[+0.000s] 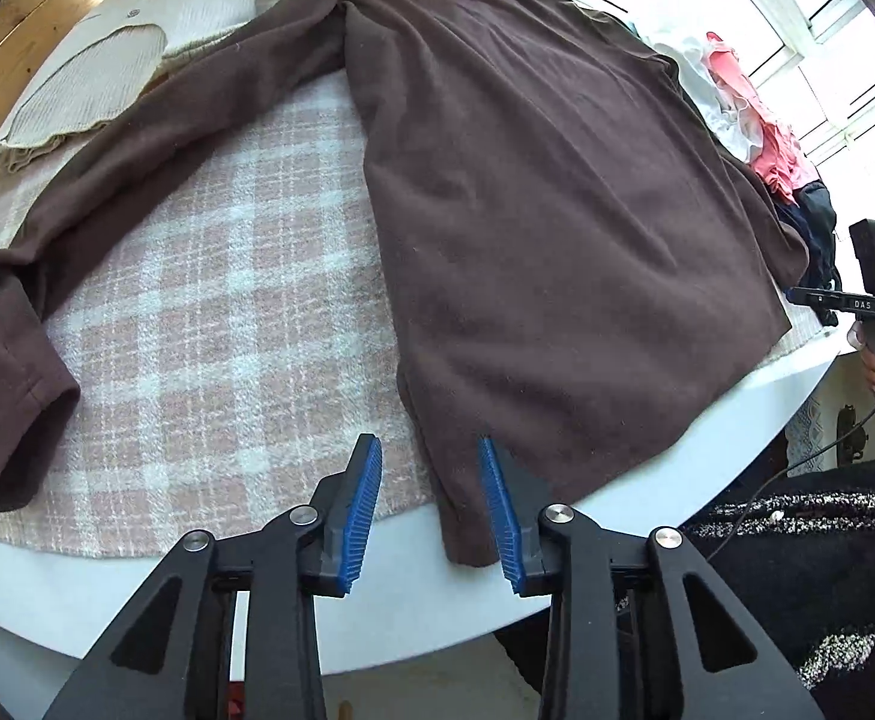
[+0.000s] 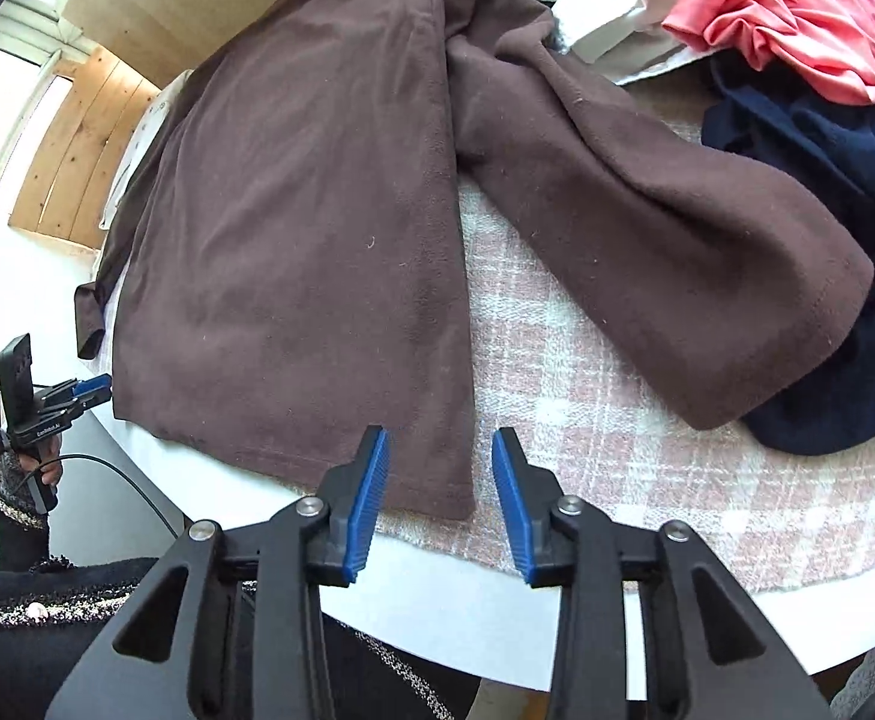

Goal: Fold clothes

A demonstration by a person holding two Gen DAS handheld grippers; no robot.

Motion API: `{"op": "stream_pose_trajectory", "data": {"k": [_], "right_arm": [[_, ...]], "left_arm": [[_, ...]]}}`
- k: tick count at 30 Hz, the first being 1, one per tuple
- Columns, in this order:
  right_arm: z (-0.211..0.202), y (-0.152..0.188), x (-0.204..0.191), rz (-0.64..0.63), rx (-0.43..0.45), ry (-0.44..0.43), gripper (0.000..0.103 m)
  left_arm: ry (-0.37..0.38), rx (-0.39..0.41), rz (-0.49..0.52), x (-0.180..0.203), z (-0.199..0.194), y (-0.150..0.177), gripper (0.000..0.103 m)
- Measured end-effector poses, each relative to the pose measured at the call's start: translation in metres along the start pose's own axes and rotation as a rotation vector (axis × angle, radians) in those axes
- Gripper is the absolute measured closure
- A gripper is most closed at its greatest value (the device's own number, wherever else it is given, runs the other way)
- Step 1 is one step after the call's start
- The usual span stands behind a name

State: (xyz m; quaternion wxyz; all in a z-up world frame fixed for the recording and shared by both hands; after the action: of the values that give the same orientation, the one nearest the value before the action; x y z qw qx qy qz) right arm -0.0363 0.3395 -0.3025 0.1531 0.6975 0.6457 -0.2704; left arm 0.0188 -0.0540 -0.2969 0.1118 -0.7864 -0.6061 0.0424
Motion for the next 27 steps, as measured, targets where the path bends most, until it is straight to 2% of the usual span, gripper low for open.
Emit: {"op": "stream_pose_trajectory", "data": {"k": [5, 6, 7, 8, 9, 11, 12, 15, 17, 19, 20, 23, 25, 27], "right_arm": [[0.018, 0.016, -0.003, -0.051, -0.051, 0.007, 0.068], [0.022, 0.017, -0.006, -0.071, -0.057, 0.009, 0.067], [0.023, 0.016, -0.009, -0.101, -0.051, 0.018, 0.068], [0.023, 0.014, -0.012, -0.115, -0.049, 0.006, 0.076], [0.022, 0.013, -0.014, -0.109, -0.051, -0.025, 0.097], [0.008, 0.005, -0.025, -0.09, -0.02, -0.093, 0.097], [-0.004, -0.001, -0.034, -0.101, 0.006, -0.118, 0.097], [-0.051, -0.023, -0.072, -0.165, 0.111, -0.199, 0.097], [-0.079, -0.038, -0.094, -0.217, 0.165, -0.217, 0.097], [-0.095, -0.037, -0.103, -0.257, 0.193, -0.192, 0.097], [-0.085, -0.031, -0.108, -0.256, 0.182, -0.194, 0.097], [-0.064, -0.002, -0.075, -0.182, 0.082, -0.156, 0.097], [-0.049, 0.015, -0.056, -0.125, 0.031, -0.129, 0.097], [-0.052, 0.011, -0.056, -0.107, 0.044, -0.147, 0.097]], "left_arm": [[0.011, -0.027, 0.001, 0.026, 0.016, 0.01, 0.07], [0.009, -0.031, 0.012, 0.032, 0.019, 0.011, 0.074], [0.005, -0.032, 0.025, 0.036, 0.022, 0.011, 0.091], [0.004, -0.033, 0.031, 0.039, 0.024, 0.009, 0.096], [0.01, -0.038, 0.021, 0.039, 0.025, 0.007, 0.096], [0.03, -0.032, -0.012, 0.037, 0.021, -0.001, 0.096], [0.048, -0.018, -0.031, 0.035, 0.014, -0.006, 0.096], [0.099, 0.087, -0.082, 0.028, -0.031, -0.035, 0.096], [0.114, 0.162, -0.096, 0.024, -0.066, -0.058, 0.096], [0.083, 0.224, -0.07, -0.001, -0.104, -0.067, 0.096], [0.061, 0.247, -0.056, -0.01, -0.118, -0.069, 0.096], [0.099, 0.204, -0.08, -0.011, -0.109, -0.038, 0.096], [0.143, 0.11, -0.115, 0.005, -0.072, 0.0, 0.096], [0.155, 0.038, -0.136, 0.009, -0.043, 0.026, 0.097]]}}
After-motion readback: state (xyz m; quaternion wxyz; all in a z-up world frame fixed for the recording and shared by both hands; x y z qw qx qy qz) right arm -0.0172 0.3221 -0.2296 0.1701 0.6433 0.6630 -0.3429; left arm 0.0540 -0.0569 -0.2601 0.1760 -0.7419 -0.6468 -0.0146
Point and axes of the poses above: each gripper's, at about its wrist camera, not at the fingertips, and z roughly the way its jaws point, x to its right, y to its underside, the point moved 9 cm from there along z, roughly the way its jaws point, and after that the axes turned 12 degrees about -y, right-handed, at the moved point
